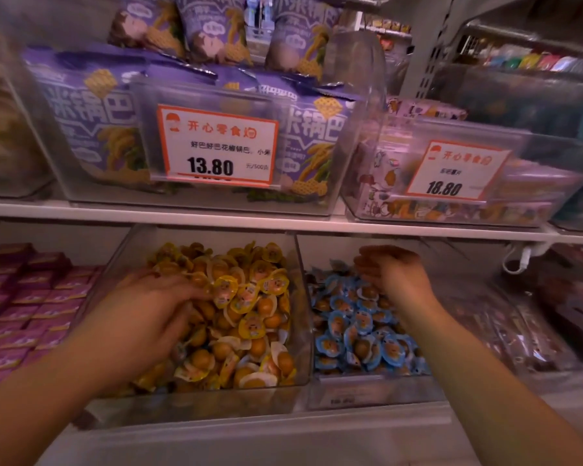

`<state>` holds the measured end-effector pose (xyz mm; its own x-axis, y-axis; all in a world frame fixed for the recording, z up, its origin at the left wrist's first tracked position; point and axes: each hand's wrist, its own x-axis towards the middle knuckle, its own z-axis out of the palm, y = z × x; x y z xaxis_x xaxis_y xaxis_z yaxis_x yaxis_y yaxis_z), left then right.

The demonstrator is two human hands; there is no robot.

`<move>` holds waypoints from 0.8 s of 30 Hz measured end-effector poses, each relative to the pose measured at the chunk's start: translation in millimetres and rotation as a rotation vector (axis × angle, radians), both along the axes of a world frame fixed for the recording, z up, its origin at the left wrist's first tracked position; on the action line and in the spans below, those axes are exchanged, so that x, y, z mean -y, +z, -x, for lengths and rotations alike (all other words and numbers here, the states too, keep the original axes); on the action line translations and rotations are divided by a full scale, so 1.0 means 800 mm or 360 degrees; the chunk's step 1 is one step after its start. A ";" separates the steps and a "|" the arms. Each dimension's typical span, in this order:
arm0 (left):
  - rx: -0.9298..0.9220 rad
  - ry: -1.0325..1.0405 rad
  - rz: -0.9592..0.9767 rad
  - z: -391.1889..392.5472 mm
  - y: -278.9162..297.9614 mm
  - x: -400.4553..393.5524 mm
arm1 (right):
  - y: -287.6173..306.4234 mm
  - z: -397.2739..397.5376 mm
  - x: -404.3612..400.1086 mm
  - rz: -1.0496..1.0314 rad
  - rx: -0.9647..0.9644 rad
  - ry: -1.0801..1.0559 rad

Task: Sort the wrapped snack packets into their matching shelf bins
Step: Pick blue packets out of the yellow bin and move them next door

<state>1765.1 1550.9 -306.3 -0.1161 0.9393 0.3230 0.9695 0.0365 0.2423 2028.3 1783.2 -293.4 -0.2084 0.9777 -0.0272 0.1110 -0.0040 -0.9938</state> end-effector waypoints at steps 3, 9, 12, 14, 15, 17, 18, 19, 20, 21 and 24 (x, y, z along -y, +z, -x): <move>-0.0316 0.0119 0.0031 0.016 0.018 0.019 | 0.008 0.022 0.039 -0.0545 0.0144 0.0078; -0.0378 0.0212 0.0374 0.034 0.025 0.053 | -0.013 0.094 0.152 -0.1313 0.0759 0.1281; -0.0550 0.0105 0.0380 0.020 0.005 0.047 | -0.042 0.132 0.175 -0.1200 0.0992 0.1797; -0.0591 0.0030 0.0426 0.005 -0.008 0.037 | -0.049 0.151 0.172 -0.1222 0.1153 0.1805; -0.0532 0.0034 0.0468 0.002 -0.015 0.033 | -0.050 0.157 0.169 -0.1229 0.1249 0.1817; -0.0333 0.0097 0.0574 0.001 -0.025 0.025 | -0.049 0.164 0.159 -0.1361 0.1439 0.1810; -0.0236 0.0123 0.0587 0.001 -0.028 0.022 | -0.046 0.164 0.155 -0.1445 0.1539 0.1771; -0.0147 0.0134 0.0595 0.002 -0.030 0.018 | -0.041 0.162 0.151 -0.1508 0.1620 0.1720; -0.0064 0.0133 0.0615 0.003 -0.031 0.015 | -0.036 0.159 0.148 -0.1547 0.1668 0.1671; -0.0001 0.0130 0.0645 0.003 -0.033 0.012 | -0.031 0.153 0.144 -0.1565 0.1703 0.1634; 0.0058 0.0128 0.0731 0.003 -0.037 0.007 | -0.022 0.130 0.138 -0.1564 0.1820 0.1584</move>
